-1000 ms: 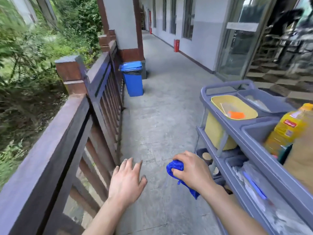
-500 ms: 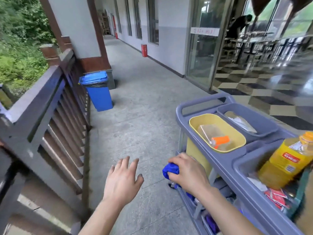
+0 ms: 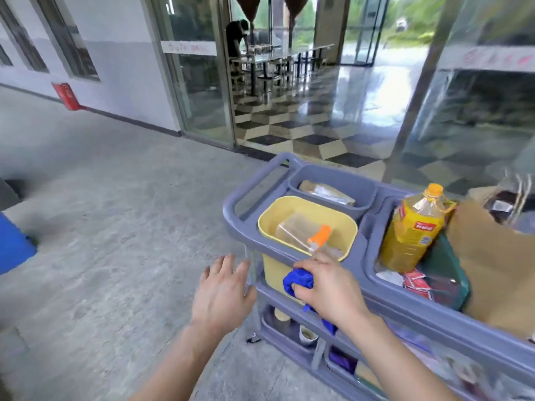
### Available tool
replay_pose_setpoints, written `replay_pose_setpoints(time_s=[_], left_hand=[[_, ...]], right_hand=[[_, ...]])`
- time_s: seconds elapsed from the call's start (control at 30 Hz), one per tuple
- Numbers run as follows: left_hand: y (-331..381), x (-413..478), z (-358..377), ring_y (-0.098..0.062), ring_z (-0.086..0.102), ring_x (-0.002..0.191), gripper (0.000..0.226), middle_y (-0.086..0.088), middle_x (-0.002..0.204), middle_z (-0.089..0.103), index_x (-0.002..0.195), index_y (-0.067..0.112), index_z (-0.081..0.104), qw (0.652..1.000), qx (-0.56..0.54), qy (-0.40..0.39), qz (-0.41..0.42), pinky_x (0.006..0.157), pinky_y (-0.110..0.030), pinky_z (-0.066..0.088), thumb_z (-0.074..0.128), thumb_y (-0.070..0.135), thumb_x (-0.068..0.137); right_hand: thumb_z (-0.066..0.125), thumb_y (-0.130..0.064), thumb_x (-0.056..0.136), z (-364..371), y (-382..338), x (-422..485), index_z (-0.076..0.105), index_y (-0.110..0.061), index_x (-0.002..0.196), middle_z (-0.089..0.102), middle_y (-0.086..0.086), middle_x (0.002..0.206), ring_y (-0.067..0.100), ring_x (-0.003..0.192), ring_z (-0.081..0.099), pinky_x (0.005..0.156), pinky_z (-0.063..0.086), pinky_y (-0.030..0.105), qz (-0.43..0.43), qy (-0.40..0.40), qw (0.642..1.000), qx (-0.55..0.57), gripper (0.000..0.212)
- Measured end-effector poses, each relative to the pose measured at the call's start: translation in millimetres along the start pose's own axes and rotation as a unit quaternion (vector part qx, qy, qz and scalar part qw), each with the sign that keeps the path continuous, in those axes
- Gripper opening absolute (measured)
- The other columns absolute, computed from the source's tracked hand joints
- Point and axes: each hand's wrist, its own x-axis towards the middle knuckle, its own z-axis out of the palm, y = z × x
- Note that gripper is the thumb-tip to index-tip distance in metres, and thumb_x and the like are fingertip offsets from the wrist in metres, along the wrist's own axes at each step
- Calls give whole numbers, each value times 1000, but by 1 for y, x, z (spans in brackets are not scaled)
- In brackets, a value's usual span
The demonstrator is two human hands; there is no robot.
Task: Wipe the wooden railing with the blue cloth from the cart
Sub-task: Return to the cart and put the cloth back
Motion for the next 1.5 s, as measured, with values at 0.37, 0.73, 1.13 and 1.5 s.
replay_pose_setpoints(time_s=[0.37, 0.73, 1.13, 1.5], left_hand=[[54, 83, 29, -35, 57, 119, 49, -13, 125, 61, 130, 18, 61, 986, -28, -16, 162, 98, -49, 48, 65, 36, 85], [95, 157, 73, -34, 33, 143, 48, -16, 149, 44, 136, 20, 52, 975, -2, -42, 217, 116, -55, 28, 40, 44, 96], [92, 203, 119, -33, 29, 146, 60, -12, 157, 34, 149, 25, 37, 946, 5, -130, 298, 116, -58, 27, 22, 52, 97], [91, 207, 130, -37, 33, 142, 68, -7, 152, 40, 142, 38, 40, 944, 0, -149, 294, 109, -62, 33, 10, 59, 85]], right_hand=[[66, -37, 72, -28, 62, -3, 65, -32, 107, 59, -6, 99, 19, 90, 58, 71, 51, 35, 151, 76, 986, -9, 35], [65, -43, 81, -26, 113, 40, 58, -19, 123, 53, 3, 115, 23, 94, 58, 73, 51, 33, 252, 184, 950, -15, 49], [39, -56, 93, 58, 112, 52, 41, -25, 139, 26, 11, 155, 37, 139, 26, 108, 34, 53, 327, 145, 922, -151, 56], [22, -68, 92, 61, 110, 58, 27, -29, 145, 14, 7, 159, 34, 141, 19, 106, 37, 51, 367, 126, 907, -166, 67]])
